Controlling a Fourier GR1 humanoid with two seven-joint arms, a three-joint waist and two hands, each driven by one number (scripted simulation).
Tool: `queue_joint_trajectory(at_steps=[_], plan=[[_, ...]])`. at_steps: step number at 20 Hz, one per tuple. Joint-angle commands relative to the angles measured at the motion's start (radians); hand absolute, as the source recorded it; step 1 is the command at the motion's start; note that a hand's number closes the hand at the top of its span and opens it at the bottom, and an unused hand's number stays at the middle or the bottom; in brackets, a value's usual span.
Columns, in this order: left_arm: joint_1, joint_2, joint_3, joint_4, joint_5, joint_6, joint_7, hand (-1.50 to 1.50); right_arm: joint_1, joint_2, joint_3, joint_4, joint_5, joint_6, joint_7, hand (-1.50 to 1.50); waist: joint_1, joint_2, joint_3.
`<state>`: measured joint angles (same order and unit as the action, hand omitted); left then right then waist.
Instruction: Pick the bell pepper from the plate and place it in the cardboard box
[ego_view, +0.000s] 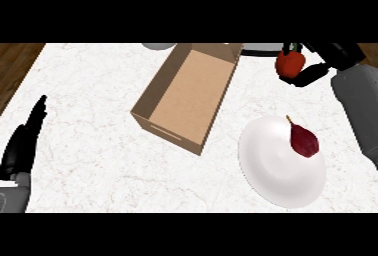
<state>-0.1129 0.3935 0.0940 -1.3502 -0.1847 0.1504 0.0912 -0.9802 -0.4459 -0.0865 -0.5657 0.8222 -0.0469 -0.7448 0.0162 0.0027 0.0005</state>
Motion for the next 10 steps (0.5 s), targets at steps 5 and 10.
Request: queue_joint_trajectory(at_steps=[5,10], plan=[[-0.008,-0.001,0.006,-0.021,-0.012,-0.009,0.020,0.00,-0.136,0.170,-0.016,0.000,-0.072,0.133,0.136,1.50,0.001,-0.002,-0.001],[-0.043,0.047,0.068,0.044,0.028,-0.061,-0.022,0.00,-0.213,0.268,-0.033,-0.011,-0.098,0.134,0.275,1.50,-0.003,0.000,-0.001]])
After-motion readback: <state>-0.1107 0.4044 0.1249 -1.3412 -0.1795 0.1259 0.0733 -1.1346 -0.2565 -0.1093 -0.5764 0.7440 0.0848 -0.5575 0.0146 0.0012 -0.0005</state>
